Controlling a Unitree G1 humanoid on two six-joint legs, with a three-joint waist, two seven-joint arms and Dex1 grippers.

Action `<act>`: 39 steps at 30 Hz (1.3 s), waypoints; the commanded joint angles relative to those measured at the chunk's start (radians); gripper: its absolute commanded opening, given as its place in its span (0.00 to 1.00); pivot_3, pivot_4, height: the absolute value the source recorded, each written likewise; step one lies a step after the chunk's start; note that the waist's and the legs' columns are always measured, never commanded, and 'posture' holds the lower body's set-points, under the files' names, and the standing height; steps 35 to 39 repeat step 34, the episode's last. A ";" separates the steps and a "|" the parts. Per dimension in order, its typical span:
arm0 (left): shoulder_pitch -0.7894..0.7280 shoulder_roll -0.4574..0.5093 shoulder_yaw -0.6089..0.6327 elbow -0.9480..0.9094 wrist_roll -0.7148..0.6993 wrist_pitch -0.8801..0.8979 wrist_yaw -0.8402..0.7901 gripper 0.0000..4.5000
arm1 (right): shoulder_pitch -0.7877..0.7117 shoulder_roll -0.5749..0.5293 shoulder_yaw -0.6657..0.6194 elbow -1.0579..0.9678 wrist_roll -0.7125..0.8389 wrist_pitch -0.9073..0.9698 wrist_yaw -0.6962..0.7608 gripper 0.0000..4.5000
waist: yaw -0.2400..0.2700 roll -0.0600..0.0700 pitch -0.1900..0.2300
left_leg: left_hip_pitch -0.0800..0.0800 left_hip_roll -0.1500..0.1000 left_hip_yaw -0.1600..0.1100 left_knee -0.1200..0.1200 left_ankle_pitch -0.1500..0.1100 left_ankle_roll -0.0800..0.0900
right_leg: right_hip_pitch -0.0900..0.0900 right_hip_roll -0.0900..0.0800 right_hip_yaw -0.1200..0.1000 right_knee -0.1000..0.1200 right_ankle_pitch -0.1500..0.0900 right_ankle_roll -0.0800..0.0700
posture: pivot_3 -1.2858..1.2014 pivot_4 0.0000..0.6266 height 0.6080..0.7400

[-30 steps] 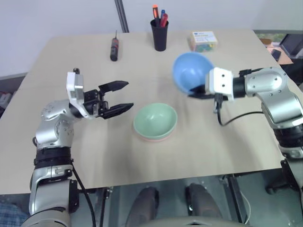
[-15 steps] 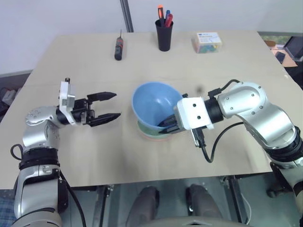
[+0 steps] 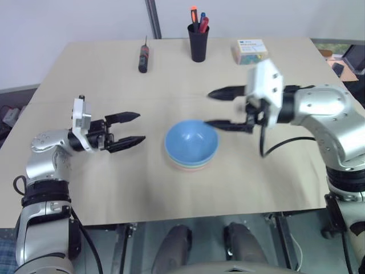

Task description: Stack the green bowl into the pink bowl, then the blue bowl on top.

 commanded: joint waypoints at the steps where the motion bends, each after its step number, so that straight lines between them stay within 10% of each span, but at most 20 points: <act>1: 0.050 0.005 0.050 -0.097 -0.040 0.022 0.035 1.00 | 0.122 -0.029 -0.134 0.057 0.022 -0.104 -0.011 0.67 | -0.001 0.000 0.000 | 0.000 0.000 0.000 0.000 0.000 0.000 | 0.000 0.000 0.000 0.000 0.000 0.000 | 0.52 0.24 1.00; 12: 0.283 -0.072 0.079 -0.330 -0.091 0.047 0.148 1.00 | 0.508 -0.080 -0.291 0.296 0.099 -0.499 0.247 0.67 | -0.004 0.001 0.001 | 0.004 0.002 0.004 -0.001 -0.002 0.004 | 0.001 0.001 0.004 0.002 0.000 0.000 | 0.52 0.24 1.00; 39: 0.327 -0.049 0.074 -0.312 -0.081 -0.029 0.082 1.00 | 0.590 -0.092 -0.259 0.306 0.130 -0.617 0.326 0.67 | 0.003 0.001 0.001 | 0.007 0.002 0.003 -0.001 -0.002 0.004 | 0.004 0.001 0.003 0.001 0.001 -0.001 | 0.52 0.24 1.00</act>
